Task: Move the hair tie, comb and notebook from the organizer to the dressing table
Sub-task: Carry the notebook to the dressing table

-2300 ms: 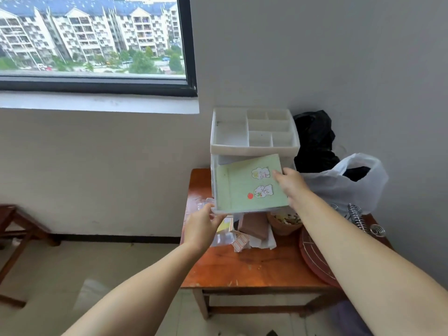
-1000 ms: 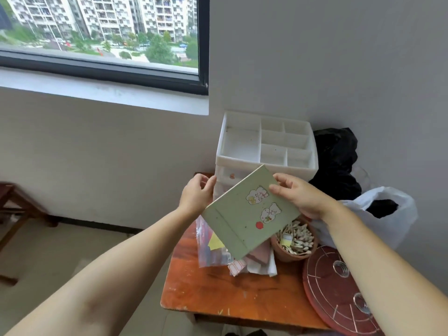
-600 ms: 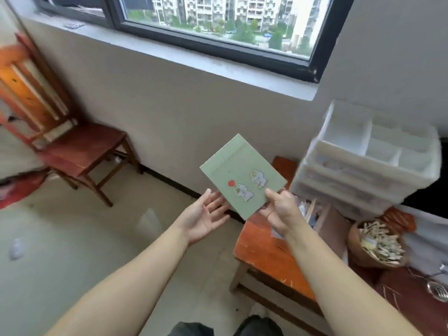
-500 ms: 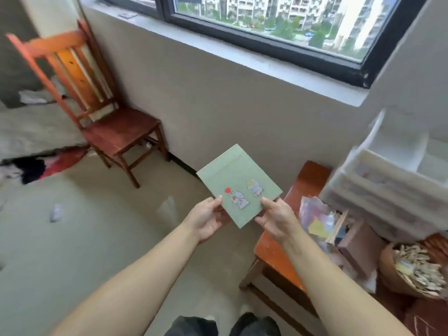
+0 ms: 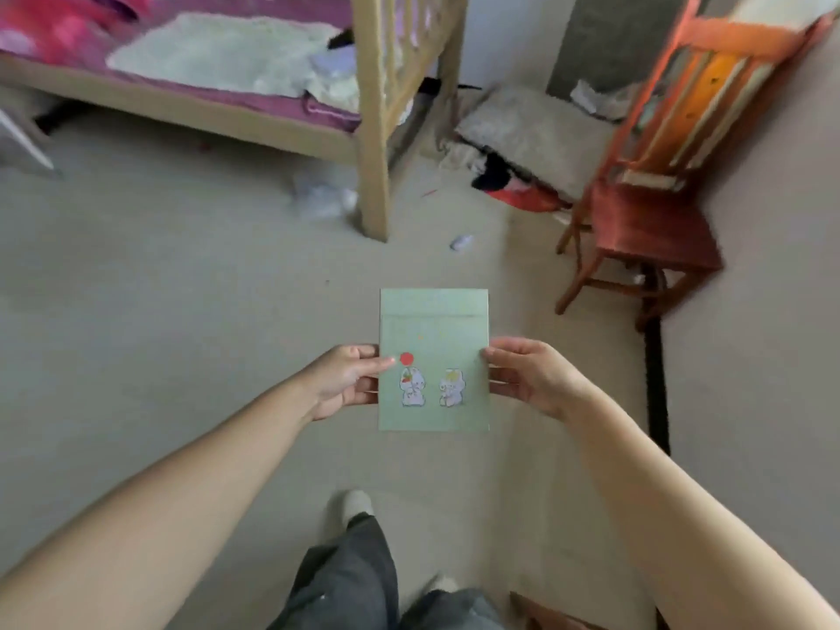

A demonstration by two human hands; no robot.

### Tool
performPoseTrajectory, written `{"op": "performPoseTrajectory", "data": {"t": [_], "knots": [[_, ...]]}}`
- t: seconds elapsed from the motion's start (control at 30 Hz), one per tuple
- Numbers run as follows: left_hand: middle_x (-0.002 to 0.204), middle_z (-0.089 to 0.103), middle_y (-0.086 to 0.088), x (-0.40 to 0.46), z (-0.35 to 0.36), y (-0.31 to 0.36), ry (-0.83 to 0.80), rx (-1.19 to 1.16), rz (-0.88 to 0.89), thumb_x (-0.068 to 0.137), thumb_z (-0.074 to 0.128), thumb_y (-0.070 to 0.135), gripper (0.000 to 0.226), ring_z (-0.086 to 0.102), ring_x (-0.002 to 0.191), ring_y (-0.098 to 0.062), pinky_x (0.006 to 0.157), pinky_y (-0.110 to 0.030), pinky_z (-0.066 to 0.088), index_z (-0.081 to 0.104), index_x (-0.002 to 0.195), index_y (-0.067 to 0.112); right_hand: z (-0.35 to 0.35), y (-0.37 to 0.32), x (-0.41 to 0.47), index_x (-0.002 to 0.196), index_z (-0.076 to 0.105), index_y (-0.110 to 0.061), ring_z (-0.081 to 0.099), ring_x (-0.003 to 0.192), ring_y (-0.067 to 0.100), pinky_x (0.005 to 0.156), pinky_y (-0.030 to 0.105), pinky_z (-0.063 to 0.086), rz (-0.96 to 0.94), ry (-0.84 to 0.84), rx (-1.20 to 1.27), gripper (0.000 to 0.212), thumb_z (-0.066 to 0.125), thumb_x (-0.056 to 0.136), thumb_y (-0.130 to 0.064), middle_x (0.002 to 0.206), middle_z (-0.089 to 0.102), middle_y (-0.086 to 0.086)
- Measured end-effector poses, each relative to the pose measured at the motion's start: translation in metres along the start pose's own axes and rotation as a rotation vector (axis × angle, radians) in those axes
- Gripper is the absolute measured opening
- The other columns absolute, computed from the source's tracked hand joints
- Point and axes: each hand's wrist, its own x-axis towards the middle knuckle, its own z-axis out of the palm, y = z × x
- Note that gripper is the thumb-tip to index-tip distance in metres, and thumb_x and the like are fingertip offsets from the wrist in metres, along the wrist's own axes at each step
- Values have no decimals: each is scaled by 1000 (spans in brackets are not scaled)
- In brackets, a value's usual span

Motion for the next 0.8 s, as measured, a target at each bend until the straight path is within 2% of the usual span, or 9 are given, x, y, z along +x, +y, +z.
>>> {"op": "performPoseTrajectory", "data": {"t": [0.1,0.17,0.23,0.3,0.4,0.5,0.6,0.8], "knots": [[86,76,-4,-42,-74,-21,187,-242,8,91,54,17,18,72,75,-20,67,-31,60,65,103,13,76,-13,56,107,64,-5,72,79,17,64,25,59,103,-194,-109,21,59,87,-11,99,71,7],[89,76,-6,-68,-120,-34,272,-371,14,90,54,19,19,73,79,-22,64,-31,60,65,104,14,129,-20,88,100,67,-7,73,78,16,62,25,58,153,-303,-157,16,62,86,-11,94,75,4],[96,75,-6,-91,-165,-44,314,-452,27,89,55,23,22,72,85,-23,66,-32,59,65,107,15,182,-25,120,93,70,-12,73,78,15,62,23,58,178,-414,-222,10,64,84,-14,88,77,0],[103,73,-6,-110,-210,-51,332,-501,39,85,58,28,29,70,92,-23,72,-33,59,65,111,17,233,-30,149,95,70,-14,72,82,17,65,24,58,191,-492,-299,13,67,82,-17,91,76,0],[109,71,-5,-135,-279,-53,346,-544,54,77,66,30,40,68,101,-26,79,-36,58,64,115,16,310,-37,187,97,71,-16,71,88,21,68,25,58,209,-539,-367,17,70,80,-20,98,75,2],[110,71,-6,-161,-353,-46,427,-565,68,78,68,24,36,66,105,-27,85,-38,56,66,113,14,393,-48,219,100,70,-14,72,89,21,67,25,57,212,-594,-402,21,69,80,-20,99,75,4],[106,73,-4,-183,-422,-40,548,-611,71,84,65,19,28,68,102,-24,79,-35,58,66,111,13,474,-57,248,100,69,-11,73,84,20,63,25,58,228,-622,-416,19,67,82,-15,95,76,4],[101,75,-4,-195,-548,-31,681,-692,41,78,71,17,25,70,96,-23,71,-32,59,68,103,13,612,-80,323,101,69,-12,73,83,19,65,25,59,243,-682,-491,20,68,82,-17,95,76,2]]}}
